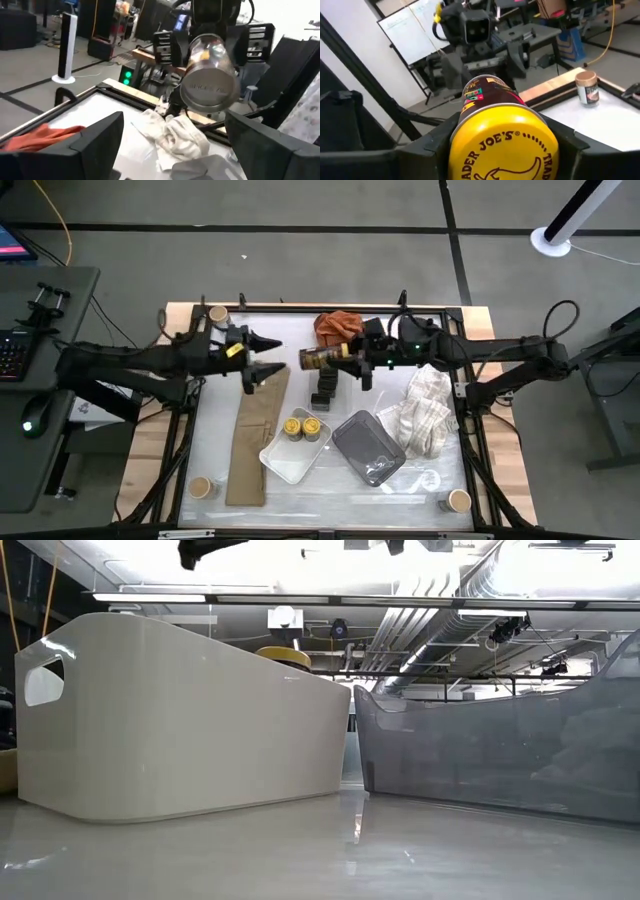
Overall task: Sort spices by type
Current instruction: Put the yellow seasoning bottle into the white bin
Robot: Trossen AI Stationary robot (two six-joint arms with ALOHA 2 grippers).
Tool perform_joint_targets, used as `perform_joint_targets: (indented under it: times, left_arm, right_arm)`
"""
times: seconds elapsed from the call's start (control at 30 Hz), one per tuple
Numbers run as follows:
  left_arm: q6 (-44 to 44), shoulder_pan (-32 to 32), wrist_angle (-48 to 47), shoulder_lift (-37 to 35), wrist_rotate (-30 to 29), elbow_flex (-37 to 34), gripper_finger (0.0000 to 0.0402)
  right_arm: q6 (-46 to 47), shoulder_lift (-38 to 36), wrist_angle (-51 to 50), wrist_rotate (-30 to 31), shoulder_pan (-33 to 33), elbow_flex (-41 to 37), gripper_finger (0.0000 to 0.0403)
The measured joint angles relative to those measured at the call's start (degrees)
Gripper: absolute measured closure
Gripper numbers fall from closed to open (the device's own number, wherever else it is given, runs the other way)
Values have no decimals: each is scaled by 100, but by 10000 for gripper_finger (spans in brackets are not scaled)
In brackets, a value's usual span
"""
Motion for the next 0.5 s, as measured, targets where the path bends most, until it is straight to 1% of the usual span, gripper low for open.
perform_joint_targets:
  times: [0.1,0.2,0.27,0.37,0.43,0.5]
  left_arm:
    - [-21,-116,-823,-248,2,62,68]
    - [-549,-457,-1714,-287,33,51,74]
    - [-878,-826,-2117,-209,29,18,81]
    - [-1250,-1422,-2433,-85,37,-111,90]
    - [-1367,-1797,-2749,61,17,-119,97]
    - [-1497,-2114,-3019,180,-134,-121,106]
  right_arm:
    - [165,11,-163,-69,132,0,195]
    - [165,222,-413,-176,423,6,195]
    - [162,439,-686,-237,599,6,195]
    - [162,773,-691,-318,760,4,195]
    - [70,1031,-811,-403,824,239,195]
    - [-221,1340,-1152,-467,915,621,195]
